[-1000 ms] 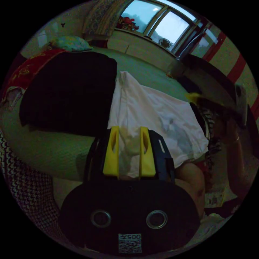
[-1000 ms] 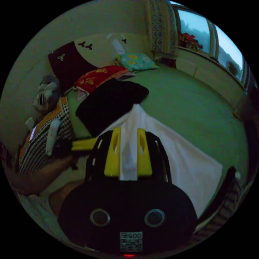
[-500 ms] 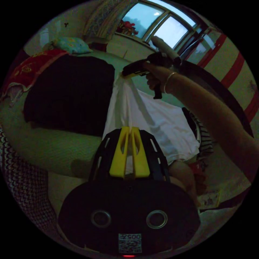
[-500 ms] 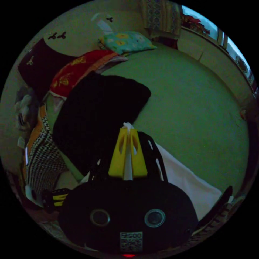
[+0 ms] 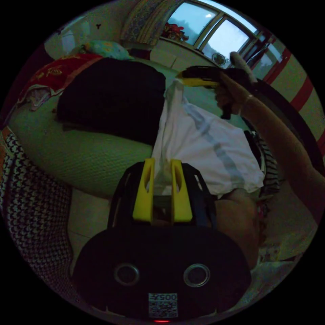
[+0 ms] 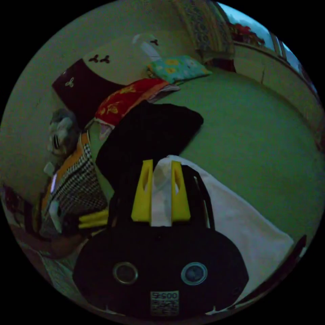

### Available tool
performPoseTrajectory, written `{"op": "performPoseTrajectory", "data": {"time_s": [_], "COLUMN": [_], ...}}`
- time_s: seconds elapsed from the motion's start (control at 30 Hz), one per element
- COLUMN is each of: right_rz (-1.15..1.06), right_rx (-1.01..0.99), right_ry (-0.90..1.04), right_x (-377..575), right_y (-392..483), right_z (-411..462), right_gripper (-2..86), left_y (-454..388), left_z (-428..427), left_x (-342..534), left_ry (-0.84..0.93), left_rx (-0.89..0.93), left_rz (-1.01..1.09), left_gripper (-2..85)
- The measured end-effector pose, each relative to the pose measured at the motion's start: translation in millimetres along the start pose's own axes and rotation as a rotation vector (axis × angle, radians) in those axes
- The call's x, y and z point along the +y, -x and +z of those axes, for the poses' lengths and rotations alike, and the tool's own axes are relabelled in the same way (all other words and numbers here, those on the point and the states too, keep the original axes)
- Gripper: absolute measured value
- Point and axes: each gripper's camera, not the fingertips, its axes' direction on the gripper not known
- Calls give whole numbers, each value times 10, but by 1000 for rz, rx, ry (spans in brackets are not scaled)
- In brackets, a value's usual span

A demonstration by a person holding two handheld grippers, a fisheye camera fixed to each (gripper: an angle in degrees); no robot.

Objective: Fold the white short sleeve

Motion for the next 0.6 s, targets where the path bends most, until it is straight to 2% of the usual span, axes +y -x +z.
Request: {"op": "performPoseTrajectory", "data": {"time_s": [0.1, 0.2, 0.3, 0.37, 0.47, 0.6], "right_rz": [-59, 15, 149, 324, 453, 553], "right_rx": [148, 285, 388, 426, 302, 379], "right_ry": [6, 67, 125, 163, 12, -106], "right_x": [723, 1465, 2163, 2673, 3229, 3827], "right_y": [58, -18, -209, -455, -608, -687], "right_z": [-426, -694, -937, -1174, -1729, -2332], "right_gripper": [61, 48, 26, -2, -8, -8], "left_y": [-380, -731, -1075, -1333, -1925, -3084], "left_z": [188, 504, 717, 743, 720, 847], "left_x": [10, 0, -31, -62, -107, -235], "left_ry": [19, 52, 59, 70, 33, 10], "left_rx": [-41, -79, -91, -107, -132, -63], "left_rz": [23, 27, -7, -37, -21, 171], "left_gripper": [79, 76, 70, 63, 50, 58]}}
